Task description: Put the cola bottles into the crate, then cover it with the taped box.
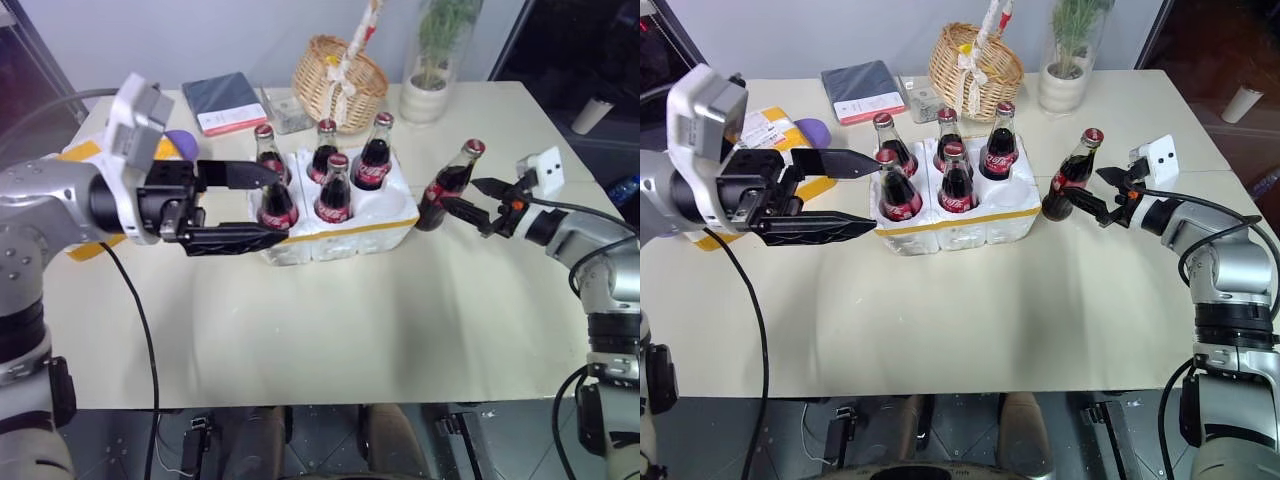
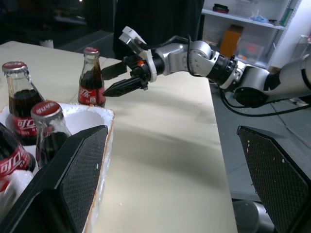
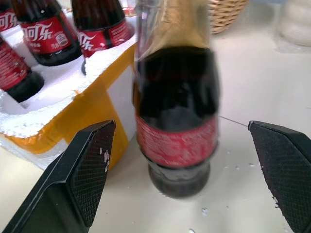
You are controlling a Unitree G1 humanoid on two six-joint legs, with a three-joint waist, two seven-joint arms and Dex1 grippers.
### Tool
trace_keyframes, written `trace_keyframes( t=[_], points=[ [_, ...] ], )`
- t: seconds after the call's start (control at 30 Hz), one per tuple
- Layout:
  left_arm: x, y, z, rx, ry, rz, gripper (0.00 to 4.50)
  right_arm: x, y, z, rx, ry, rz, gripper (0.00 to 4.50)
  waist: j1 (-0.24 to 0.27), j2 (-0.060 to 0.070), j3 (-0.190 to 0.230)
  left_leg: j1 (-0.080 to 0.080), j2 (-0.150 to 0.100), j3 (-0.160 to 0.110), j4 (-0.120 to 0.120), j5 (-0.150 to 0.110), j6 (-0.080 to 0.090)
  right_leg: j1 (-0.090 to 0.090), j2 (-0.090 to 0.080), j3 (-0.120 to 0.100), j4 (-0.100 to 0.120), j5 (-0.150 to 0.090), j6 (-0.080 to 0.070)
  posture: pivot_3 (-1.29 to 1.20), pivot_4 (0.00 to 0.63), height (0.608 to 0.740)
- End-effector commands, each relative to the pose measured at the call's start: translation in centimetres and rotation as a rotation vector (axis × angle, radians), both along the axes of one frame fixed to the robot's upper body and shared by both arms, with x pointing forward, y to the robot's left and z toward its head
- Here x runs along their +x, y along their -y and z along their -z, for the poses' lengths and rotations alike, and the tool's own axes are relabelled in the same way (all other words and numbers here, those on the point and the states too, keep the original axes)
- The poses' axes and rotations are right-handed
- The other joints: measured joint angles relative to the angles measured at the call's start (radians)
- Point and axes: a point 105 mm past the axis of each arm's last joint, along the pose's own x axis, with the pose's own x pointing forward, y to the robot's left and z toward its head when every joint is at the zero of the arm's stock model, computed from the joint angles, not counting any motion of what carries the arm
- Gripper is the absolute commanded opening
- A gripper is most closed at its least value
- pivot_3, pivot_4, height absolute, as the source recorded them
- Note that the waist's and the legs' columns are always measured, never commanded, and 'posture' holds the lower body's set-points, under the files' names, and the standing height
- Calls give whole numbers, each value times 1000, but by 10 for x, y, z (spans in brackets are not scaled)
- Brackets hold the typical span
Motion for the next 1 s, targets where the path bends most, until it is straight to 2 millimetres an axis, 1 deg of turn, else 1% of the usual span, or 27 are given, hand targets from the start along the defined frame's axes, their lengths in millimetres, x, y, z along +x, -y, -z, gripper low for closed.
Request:
trace_keyframes(
  t=[0.03, 0.17, 0.33, 0.47, 0.57, 0.63, 0.67, 0.8, 0.9, 1.0],
  points=[
    [-4, 3, 0, 32, 50, 16, 4457, 7, -9, -14, 37, 55, -27, 4500, -2, 0, 0, 0, 0, 0, 0, 0, 0, 0, 0, 0, 0, 0, 0, 0, 150, 736],
    [0, 5, 3, 42, 59, 15, 4457, 16, -16, -8, 53, 42, -45, 4500, 0, 0, 0, 0, 0, 0, 0, 0, 0, 0, 0, 0, 0, 0, 0, 0, 150, 736],
    [3, 7, 2, 42, 71, 15, 4457, 28, -20, -5, 82, 32, -31, 4500, 2, 0, 0, 0, 0, 0, 0, 0, 0, 0, 0, 0, 0, 0, 0, 0, 150, 736],
    [4, 8, 1, 37, 77, 11, 4457, 32, -25, -4, 82, 39, -43, 4500, 2, 0, 0, 0, 0, 0, 0, 0, 0, 0, 0, 0, 0, 0, 0, 0, 150, 736],
    [5, 9, 2, 37, 81, 5, 4500, 33, -27, -6, 99, 46, -48, 3713, 1, 0, 0, 0, 0, 0, 0, 0, 0, 0, 0, 0, 0, 0, 0, 0, 150, 736],
    [5, 8, 1, 36, 83, 1, 4500, 33, -28, -9, 102, 57, -52, 2735, 0, 0, 0, 0, 0, 0, 0, 0, 0, 0, 0, 0, 0, 0, 0, 0, 150, 736],
    [6, 8, 1, 35, 83, -1, 4500, 32, -29, -12, 101, 69, -54, 2595, -1, 0, 0, 0, 0, 0, 0, 0, 0, 0, 0, 0, 0, 0, 0, 0, 150, 736],
    [8, 4, 1, 29, 81, -23, 4500, 24, -29, -34, 110, 136, -75, 2595, -4, 1, 0, 0, 0, 0, -1, 0, 0, -1, 0, 0, 0, 0, 0, 0, 150, 736],
    [11, 0, 2, 27, 77, -46, 4500, 11, -30, -67, 107, 228, -107, 2595, -4, 2, 1, -1, 0, 0, -1, 0, 0, -2, 0, 0, 0, 0, 0, 0, 150, 736],
    [12, -4, 3, 27, 74, -71, 4500, -7, -37, -108, 152, 327, -169, 2595, -6, 3, 2, -1, 0, 0, -1, 0, 0, -3, 0, 0, 0, 0, 0, 0, 150, 736]
  ],
)
